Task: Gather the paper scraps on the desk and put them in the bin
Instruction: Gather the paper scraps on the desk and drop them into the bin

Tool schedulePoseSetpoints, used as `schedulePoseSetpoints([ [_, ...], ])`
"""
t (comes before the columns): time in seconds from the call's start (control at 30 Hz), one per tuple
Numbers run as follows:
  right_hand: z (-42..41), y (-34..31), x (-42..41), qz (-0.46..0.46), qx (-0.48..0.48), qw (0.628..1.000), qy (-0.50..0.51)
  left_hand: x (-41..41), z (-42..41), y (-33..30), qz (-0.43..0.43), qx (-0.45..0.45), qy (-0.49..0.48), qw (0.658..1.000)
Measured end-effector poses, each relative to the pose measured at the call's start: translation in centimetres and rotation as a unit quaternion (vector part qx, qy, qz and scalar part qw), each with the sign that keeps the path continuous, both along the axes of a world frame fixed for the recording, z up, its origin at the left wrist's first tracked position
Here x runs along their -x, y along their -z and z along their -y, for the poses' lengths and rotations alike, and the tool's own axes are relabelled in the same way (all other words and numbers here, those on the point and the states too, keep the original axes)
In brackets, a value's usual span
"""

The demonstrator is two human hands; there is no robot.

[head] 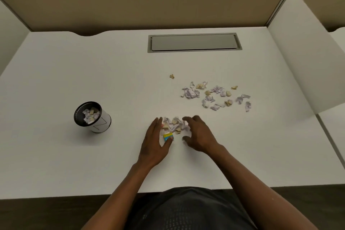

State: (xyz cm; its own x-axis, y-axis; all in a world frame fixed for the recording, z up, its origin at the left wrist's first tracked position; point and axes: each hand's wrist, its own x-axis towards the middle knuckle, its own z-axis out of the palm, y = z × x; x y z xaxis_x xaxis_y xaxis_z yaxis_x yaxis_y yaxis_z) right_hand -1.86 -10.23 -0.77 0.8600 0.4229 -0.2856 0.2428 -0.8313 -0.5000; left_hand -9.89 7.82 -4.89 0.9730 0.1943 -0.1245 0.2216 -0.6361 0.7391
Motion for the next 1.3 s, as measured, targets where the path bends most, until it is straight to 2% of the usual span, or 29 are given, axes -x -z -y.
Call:
schedulePoseSetpoints([
  [0.07, -0.1, -0.6, -1.2, 0.017, 0.051, 0.998, -0.02, 0.3, -1.0, 0.0, -0.015, -0.025, 0.022, 0.999],
  [0.17, -0.5, -1.0, -2.5, -0.033, 0.137, 0.987, -0.082, 0.2, -1.8, -0.1, -0.038, -0.059, 0.059, 0.996],
  [0.27, -1.5, -0.5, -2.2, -0.026, 0.163, 0.975, -0.15, -0.6, -1.7, -0.4, -0.05, -0.071, 0.062, 0.994],
  [0.4, -1.4, -0.1, -2.1, -0.02, 0.121, 0.982, -0.144, -2.1, -1.4, -0.7, -0.06, -0.104, 0.075, 0.99],
  [0.57, -0.6, -0.1, -1.7, -0.034, 0.133, 0.983, -0.118, -3.0, -1.7, -0.8, -0.08, -0.115, 0.079, 0.987],
  [0.73, -1.9, 0.2, -2.2, -0.026, 0.076, 0.993, -0.085, -4.5, -1.8, -1.5, -0.099, -0.139, 0.117, 0.978],
  [0.83, -3.0, -0.3, -3.3, -0.066, 0.091, 0.99, -0.085, -5.1, -1.7, -1.8, -0.103, -0.139, 0.123, 0.977],
  [1.0, -4.4, -0.2, -3.2, -0.017, 0.083, 0.989, -0.118, -5.0, -1.5, -2.2, -0.078, -0.099, 0.102, 0.987],
  [1.3, -3.8, 2.0, -2.0, 0.013, -0.046, 0.998, -0.044, -3.3, -0.9, -1.9, -0.003, -0.008, 0.025, 1.0],
])
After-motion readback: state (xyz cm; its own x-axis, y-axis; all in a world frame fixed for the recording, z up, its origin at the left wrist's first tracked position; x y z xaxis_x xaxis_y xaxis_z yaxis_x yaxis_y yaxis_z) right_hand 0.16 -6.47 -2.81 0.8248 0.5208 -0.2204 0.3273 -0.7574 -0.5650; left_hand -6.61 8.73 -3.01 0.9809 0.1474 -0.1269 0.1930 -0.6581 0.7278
